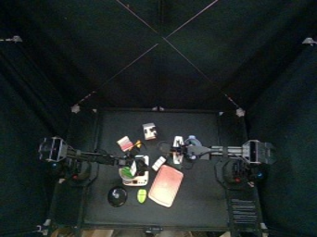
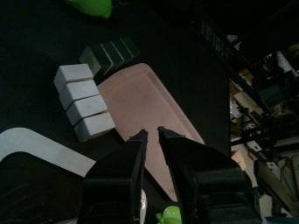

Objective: Remove husk piece

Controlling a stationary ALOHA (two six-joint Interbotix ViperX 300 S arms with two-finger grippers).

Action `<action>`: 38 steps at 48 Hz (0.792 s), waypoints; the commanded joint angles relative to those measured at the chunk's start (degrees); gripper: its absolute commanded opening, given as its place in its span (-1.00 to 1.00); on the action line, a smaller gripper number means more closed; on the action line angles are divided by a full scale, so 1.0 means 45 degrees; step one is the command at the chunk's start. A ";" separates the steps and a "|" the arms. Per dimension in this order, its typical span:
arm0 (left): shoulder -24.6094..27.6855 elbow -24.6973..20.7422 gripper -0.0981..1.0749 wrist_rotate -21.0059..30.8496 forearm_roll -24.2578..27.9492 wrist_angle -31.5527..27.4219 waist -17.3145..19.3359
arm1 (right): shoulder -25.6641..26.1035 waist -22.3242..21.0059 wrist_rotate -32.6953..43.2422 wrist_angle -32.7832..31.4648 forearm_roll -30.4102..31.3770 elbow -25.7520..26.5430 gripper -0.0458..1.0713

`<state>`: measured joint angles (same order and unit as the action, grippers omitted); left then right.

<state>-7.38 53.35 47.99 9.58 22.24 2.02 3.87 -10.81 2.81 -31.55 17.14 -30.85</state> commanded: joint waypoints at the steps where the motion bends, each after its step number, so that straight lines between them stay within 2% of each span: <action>1: -0.0137 -0.0293 0.27 -0.0039 0.0020 0.0313 0.0156 | 0.0547 0.0000 0.0020 0.0156 -0.0566 0.0410 0.11; 6: 0.0039 -0.0332 0.29 -0.0098 -0.0098 0.0996 0.0332 | 0.0664 0.0098 -0.0020 0.0547 -0.1426 0.0742 0.11; 11: 0.0352 -0.0352 0.36 -0.0098 -0.0645 0.2207 0.0430 | 0.0684 0.0430 -0.0098 0.0898 -0.1602 0.1016 0.11; 19: 0.0938 -0.0371 0.65 -0.0078 -0.1777 0.4023 0.0391 | 0.0449 0.0977 -0.0039 0.0957 -0.1035 0.1113 0.11; 26: 0.1484 -0.0410 0.94 -0.0195 -0.2695 0.4199 0.0430 | 0.0293 0.1113 -0.0020 0.0938 -0.0938 0.1230 0.11; 38: 0.1973 -0.1055 0.93 -0.1074 -0.3633 0.4355 0.0410 | 0.0234 0.1113 -0.0020 0.0938 -0.0957 0.1406 0.11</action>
<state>1.67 50.89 44.38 -5.63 41.13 3.78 3.96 -5.71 2.81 -27.69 12.83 -26.10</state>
